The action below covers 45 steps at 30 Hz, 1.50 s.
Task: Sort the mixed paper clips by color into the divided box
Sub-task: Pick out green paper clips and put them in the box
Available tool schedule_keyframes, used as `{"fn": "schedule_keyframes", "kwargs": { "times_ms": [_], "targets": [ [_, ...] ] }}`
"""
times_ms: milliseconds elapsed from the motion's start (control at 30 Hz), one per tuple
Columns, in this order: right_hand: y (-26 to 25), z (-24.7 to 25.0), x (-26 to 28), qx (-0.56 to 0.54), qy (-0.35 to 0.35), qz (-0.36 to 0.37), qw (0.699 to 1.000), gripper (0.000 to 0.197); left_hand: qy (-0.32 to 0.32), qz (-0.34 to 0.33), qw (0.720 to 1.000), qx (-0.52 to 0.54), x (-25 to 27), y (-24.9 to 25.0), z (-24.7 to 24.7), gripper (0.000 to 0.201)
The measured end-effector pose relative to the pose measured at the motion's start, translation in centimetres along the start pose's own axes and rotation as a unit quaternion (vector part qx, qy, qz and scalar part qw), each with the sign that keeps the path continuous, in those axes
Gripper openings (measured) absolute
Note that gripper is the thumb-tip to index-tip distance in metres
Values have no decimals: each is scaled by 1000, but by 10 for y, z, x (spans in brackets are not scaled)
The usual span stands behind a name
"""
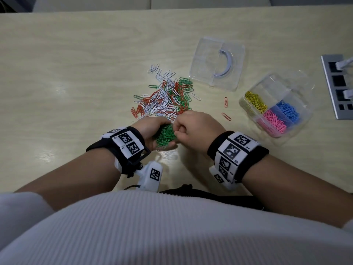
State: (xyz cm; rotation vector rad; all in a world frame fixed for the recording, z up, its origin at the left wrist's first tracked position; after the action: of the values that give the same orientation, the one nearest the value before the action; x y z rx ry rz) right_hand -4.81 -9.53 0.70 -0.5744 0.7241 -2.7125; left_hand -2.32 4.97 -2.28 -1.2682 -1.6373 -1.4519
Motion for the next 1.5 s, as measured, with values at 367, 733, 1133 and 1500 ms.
{"fn": "schedule_keyframes", "kwargs": {
  "times_ms": [367, 733, 1133, 1500],
  "targets": [
    [15, -34, -4, 104, -50, -35, 993, 34, -41, -24, 994, 100, 6, -2, 17, 26],
    [9, -27, -13, 165, -45, -39, 985, 25, -16, -33, 992, 118, 11, -2, 29, 31],
    [-38, -6, -24, 66, 17, 73, 995, 19, -32, -17, 997, 64, 14, -1, 18, 22],
    [7, -8, -8, 187, -114, -123, 968, 23, -30, -19, 992, 121, 10, 2, 27, 28]
  ]
}}
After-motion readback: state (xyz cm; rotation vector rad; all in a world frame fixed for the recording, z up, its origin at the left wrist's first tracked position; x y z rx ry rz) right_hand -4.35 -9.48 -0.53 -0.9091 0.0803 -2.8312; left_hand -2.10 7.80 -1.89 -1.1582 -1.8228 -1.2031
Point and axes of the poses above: each hand's wrist, its own x-axis away from the middle knuckle, its own z-axis out of the back of the hand, y = z × x, the point moved 1 cm from there along -x, towards the middle knuckle
